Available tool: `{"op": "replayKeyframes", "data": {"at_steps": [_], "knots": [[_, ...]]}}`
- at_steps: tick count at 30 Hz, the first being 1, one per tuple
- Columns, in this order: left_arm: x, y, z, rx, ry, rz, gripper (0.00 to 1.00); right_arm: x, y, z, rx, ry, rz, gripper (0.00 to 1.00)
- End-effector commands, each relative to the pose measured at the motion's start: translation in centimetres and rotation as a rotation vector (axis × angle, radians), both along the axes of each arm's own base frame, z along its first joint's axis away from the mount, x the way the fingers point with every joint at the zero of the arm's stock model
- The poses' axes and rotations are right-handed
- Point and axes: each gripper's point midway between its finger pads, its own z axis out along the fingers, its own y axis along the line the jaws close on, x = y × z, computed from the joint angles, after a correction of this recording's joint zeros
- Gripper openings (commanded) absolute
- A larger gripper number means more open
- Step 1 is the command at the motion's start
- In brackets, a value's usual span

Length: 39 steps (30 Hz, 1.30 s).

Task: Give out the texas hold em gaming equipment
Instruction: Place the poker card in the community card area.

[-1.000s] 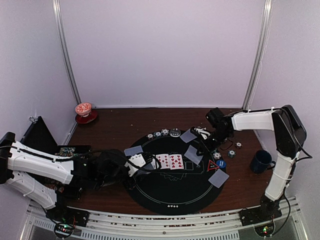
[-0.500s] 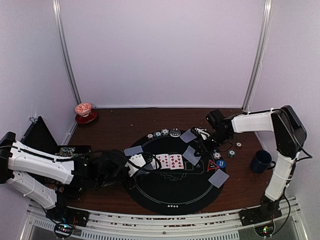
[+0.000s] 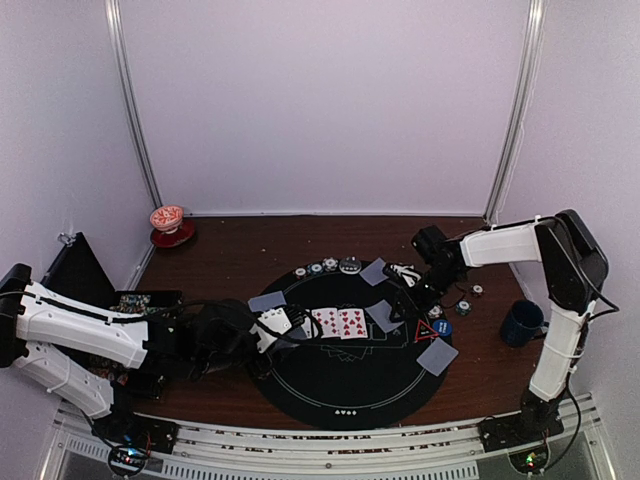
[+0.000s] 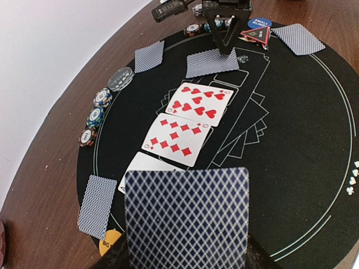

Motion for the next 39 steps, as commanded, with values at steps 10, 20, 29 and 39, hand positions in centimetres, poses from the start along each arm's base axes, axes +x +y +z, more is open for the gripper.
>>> {"op": "replayKeyframes", "data": {"at_steps": [10,20,29,39], "knots": [[0.4,-1.1,2.3,-0.071,-0.032,0.002,0.54,-1.8,1.0,0.4,0.05,0.072,0.101,0.37],[0.5,-1.2,2.1,-0.065,-0.031,0.004,0.54,-0.6,1.6,0.4,-0.016,-0.022,0.09,0.38],[0.5,-1.2,2.2,-0.066,-0.031,0.002,0.54,-1.4,2.8,0.1,-0.036,-0.032,0.15,0.39],[0.5,-1.2,2.2,-0.068,-0.03,0.003,0.54,-1.2,3.0,0.1,-0.089,-0.082,0.159,0.4]]}}
